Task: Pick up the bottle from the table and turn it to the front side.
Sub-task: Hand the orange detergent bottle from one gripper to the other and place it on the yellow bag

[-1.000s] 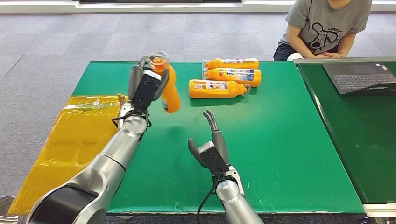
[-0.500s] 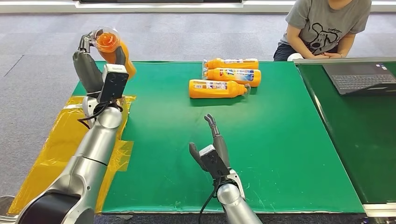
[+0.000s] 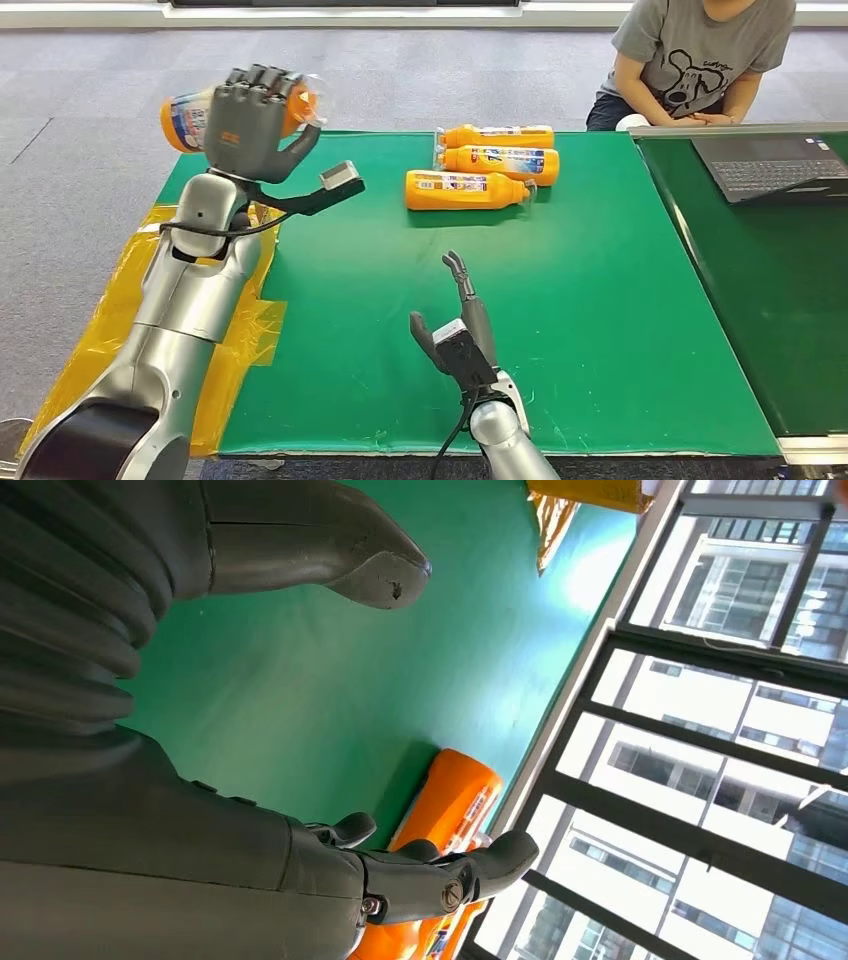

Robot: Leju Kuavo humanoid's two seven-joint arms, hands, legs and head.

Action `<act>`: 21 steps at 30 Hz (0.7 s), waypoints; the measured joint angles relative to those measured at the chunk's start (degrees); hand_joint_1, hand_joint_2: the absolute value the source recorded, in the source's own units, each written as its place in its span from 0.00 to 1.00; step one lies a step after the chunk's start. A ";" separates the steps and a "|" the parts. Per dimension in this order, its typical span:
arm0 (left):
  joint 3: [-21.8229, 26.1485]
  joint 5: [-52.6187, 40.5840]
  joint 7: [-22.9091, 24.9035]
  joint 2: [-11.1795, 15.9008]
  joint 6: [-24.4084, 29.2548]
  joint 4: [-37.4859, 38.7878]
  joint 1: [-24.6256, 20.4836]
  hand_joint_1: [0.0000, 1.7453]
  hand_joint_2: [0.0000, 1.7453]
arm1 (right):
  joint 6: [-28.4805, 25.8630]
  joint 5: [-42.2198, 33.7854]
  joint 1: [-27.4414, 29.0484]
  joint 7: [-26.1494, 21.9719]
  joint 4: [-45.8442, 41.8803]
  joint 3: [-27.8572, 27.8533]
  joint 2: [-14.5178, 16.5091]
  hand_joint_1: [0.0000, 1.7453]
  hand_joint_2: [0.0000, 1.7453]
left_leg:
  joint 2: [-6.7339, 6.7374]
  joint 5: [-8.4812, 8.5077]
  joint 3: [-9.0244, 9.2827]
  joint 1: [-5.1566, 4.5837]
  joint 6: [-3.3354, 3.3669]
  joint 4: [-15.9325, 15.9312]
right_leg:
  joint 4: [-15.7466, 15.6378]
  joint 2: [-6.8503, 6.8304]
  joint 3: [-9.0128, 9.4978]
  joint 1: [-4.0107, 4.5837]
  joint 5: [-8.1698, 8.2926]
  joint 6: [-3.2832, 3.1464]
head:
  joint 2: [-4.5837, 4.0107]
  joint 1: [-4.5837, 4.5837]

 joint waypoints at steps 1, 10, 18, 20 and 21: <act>-4.22 -0.14 0.98 0.60 -2.29 2.54 -1.15 1.00 1.00 | 0.18 0.01 -0.02 -0.24 0.00 -0.31 -0.03 0.00 1.00 | 0.00 0.02 -0.02 0.00 0.00 0.01 | 0.01 0.00 0.00 0.00 0.02 0.00 | 0.00 0.00; -24.84 -0.15 -0.47 6.28 -6.90 16.99 -4.49 1.00 1.00 | 0.42 0.43 2.82 -0.41 -2.82 -3.13 -0.44 0.00 1.00 | 0.67 0.05 -0.15 0.00 -0.03 0.00 | 0.11 0.63 -0.39 0.02 0.23 -0.08 | 0.00 0.00; -28.40 -0.13 -1.06 8.70 -9.54 19.87 -4.94 1.00 1.00 | 0.74 0.77 3.74 -0.08 -4.20 -4.23 -0.56 0.00 1.00 | 0.44 0.15 -0.32 0.02 -0.14 0.00 | 0.21 0.39 -0.46 0.03 0.24 -0.11 | 0.00 0.00; -29.20 -0.15 1.52 9.10 -12.98 20.23 -5.06 1.00 1.00 | 0.67 1.03 3.93 0.14 -4.27 -4.40 -0.56 0.00 1.00 | 0.44 0.16 -0.32 0.01 -0.14 0.01 | 0.21 0.39 -0.46 0.03 0.25 -0.11 | 0.00 0.00; -29.84 -0.17 3.80 9.27 -15.06 20.42 -5.18 1.00 1.00 | 0.57 1.15 4.08 0.29 -4.40 -4.51 -0.56 0.00 1.00 | 0.44 0.16 -0.32 0.01 -0.15 0.01 | 0.21 0.39 -0.46 0.03 0.26 -0.11 | 0.00 0.00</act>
